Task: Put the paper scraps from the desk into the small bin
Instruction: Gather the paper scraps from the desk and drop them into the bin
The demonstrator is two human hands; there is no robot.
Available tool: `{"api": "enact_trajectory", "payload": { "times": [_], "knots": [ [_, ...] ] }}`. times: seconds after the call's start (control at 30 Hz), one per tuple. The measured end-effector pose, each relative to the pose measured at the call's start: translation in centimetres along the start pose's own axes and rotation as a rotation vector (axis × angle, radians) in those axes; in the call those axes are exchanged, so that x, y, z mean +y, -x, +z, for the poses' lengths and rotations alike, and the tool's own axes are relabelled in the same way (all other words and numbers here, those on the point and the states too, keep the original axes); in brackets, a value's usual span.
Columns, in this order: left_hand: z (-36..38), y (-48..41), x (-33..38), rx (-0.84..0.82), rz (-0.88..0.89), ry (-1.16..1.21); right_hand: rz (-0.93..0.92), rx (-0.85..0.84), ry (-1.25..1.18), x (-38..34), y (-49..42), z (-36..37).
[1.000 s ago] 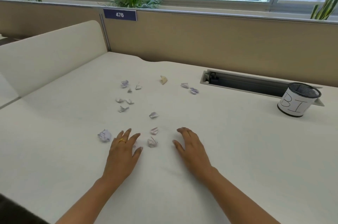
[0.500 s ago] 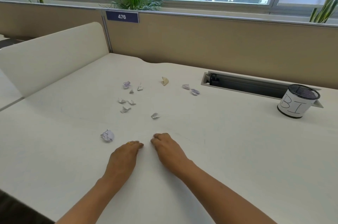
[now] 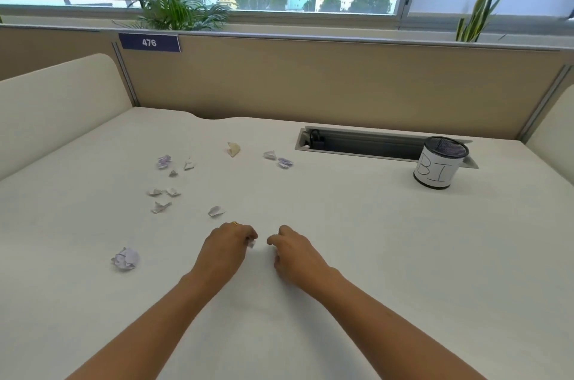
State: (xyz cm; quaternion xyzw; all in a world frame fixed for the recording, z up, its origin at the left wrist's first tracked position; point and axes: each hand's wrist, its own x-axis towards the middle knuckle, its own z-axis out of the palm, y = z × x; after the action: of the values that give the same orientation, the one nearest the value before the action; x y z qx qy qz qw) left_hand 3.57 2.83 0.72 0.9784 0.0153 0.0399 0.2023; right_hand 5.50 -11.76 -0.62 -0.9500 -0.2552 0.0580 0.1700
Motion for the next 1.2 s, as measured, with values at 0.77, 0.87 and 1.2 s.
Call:
{"api": "enact_trajectory", "payload": {
  "times": [0.77,0.87,1.2],
  "knots": [
    [1.2,-16.9,27.7,-0.297,0.238,0.447,0.594,0.402,-0.04,21.5,1.1,-18.8],
    [1.5,-19.4,30.1,-0.316,0.205,0.521,0.665,0.508,-0.069,23.5,0.9,-20.9],
    [4.3,-24.9,36.0,-0.268,0.107,0.59,0.81,0.668,-0.251,28.6,-1.1,-22.7]
  ]
}}
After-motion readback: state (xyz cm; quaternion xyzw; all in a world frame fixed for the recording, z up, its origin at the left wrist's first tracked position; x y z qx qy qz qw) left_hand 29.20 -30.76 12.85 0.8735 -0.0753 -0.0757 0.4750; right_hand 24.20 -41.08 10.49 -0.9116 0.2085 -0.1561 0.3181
